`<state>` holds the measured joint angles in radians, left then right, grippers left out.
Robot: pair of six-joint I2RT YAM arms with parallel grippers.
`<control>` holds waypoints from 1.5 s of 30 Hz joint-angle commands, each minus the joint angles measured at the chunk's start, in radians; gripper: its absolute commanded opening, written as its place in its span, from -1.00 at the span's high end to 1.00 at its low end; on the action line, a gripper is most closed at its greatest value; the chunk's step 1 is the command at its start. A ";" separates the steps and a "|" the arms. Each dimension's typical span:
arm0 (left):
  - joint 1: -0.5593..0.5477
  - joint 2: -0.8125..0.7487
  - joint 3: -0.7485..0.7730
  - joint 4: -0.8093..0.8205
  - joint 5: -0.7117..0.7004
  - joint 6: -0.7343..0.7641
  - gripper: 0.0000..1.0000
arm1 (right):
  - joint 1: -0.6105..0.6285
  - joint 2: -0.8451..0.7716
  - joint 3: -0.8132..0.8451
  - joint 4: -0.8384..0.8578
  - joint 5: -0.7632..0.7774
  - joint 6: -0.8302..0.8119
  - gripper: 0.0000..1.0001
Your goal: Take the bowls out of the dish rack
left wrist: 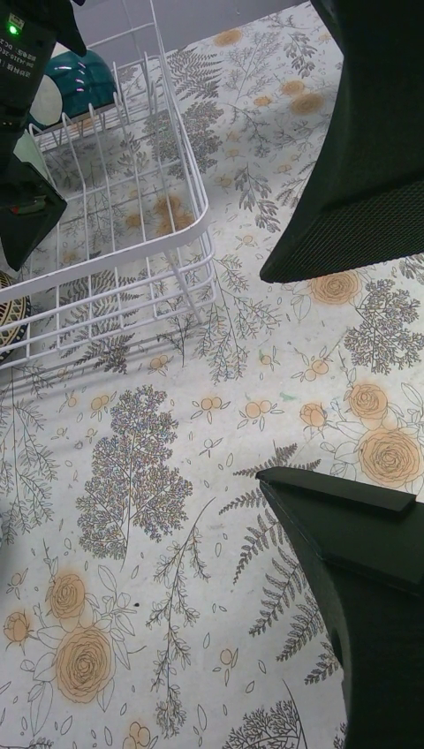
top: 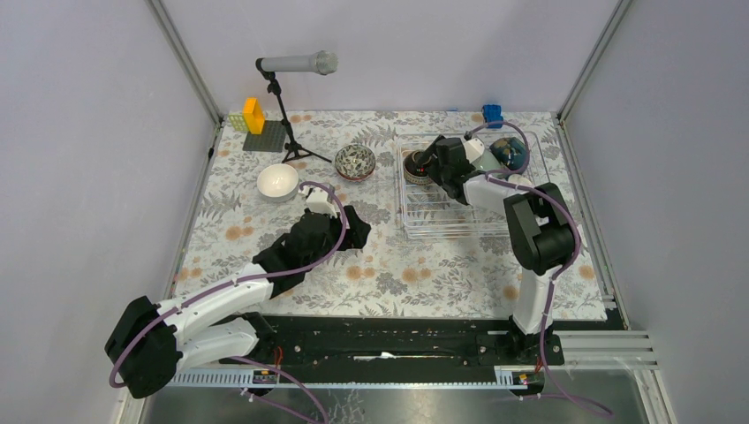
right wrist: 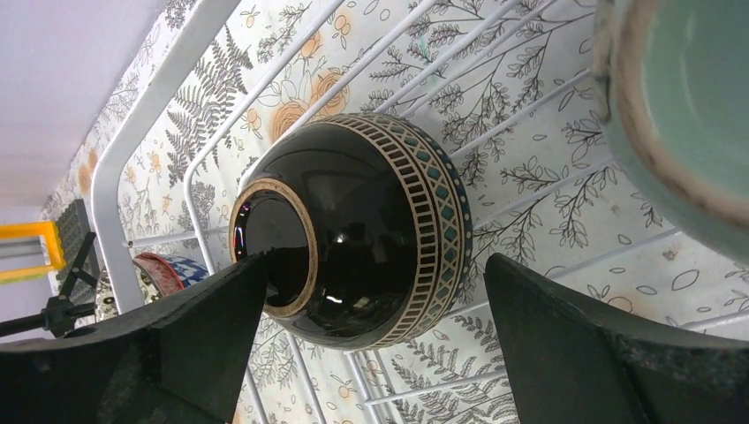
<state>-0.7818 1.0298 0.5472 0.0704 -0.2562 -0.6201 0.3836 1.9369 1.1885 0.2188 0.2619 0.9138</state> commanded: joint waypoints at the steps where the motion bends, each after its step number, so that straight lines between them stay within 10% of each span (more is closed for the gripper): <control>1: 0.002 -0.005 -0.009 0.047 -0.019 -0.003 -0.63 | 0.017 0.002 0.026 -0.014 0.078 0.066 -0.99; 28: 0.001 -0.033 -0.013 0.019 -0.032 0.006 -0.64 | -0.029 0.051 -0.065 0.164 -0.042 0.240 -0.99; 45: 0.002 -0.048 -0.020 0.017 -0.020 0.001 -0.64 | -0.038 -0.149 -0.171 0.280 -0.025 0.123 -0.45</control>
<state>-0.7818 1.0023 0.5297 0.0540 -0.2668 -0.6212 0.3500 1.8950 1.0214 0.4801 0.2157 1.0969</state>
